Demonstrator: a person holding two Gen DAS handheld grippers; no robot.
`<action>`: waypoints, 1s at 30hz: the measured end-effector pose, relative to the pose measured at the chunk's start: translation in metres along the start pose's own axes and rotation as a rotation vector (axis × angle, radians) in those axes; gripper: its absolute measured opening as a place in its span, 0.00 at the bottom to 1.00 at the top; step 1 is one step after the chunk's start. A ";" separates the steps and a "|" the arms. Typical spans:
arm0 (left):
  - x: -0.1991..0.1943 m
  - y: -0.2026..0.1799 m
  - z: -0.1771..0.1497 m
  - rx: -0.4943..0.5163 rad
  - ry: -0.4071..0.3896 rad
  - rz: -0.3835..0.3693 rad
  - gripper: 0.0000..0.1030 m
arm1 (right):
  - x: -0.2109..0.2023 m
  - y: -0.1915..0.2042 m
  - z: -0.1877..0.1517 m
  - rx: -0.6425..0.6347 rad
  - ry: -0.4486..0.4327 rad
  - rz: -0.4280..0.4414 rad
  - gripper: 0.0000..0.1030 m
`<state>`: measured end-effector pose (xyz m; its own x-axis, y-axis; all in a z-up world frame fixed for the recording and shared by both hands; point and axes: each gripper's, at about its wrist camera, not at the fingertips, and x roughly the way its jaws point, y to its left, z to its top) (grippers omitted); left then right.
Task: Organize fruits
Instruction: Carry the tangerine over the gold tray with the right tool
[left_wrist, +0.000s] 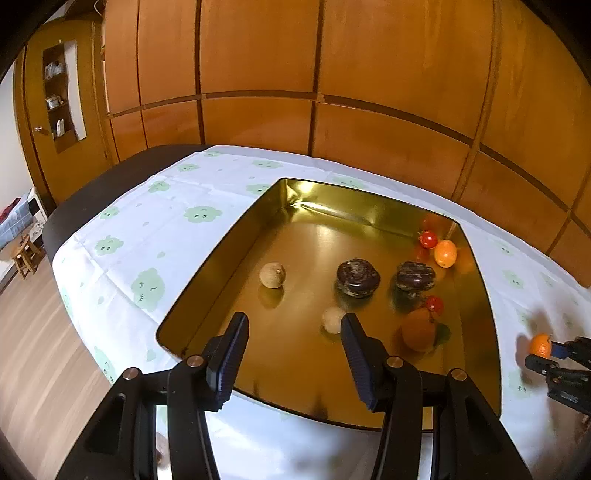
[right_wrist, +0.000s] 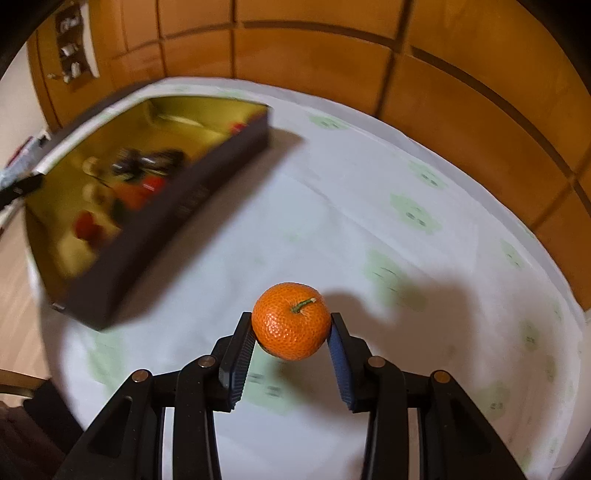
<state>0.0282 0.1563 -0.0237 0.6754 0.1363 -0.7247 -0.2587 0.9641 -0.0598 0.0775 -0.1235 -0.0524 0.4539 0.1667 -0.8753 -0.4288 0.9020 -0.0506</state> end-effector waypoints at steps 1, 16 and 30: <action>0.000 0.001 0.000 -0.001 -0.001 0.000 0.51 | -0.004 0.006 0.003 -0.006 -0.013 0.013 0.39; -0.003 -0.008 0.000 0.025 -0.014 -0.012 0.51 | -0.033 0.093 0.041 -0.098 -0.119 0.205 0.39; -0.007 0.004 0.000 0.023 -0.040 0.003 0.51 | -0.016 0.153 0.049 -0.180 -0.087 0.150 0.39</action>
<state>0.0225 0.1589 -0.0194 0.7017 0.1476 -0.6970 -0.2447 0.9687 -0.0412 0.0427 0.0314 -0.0230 0.4371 0.3339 -0.8351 -0.6252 0.7803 -0.0153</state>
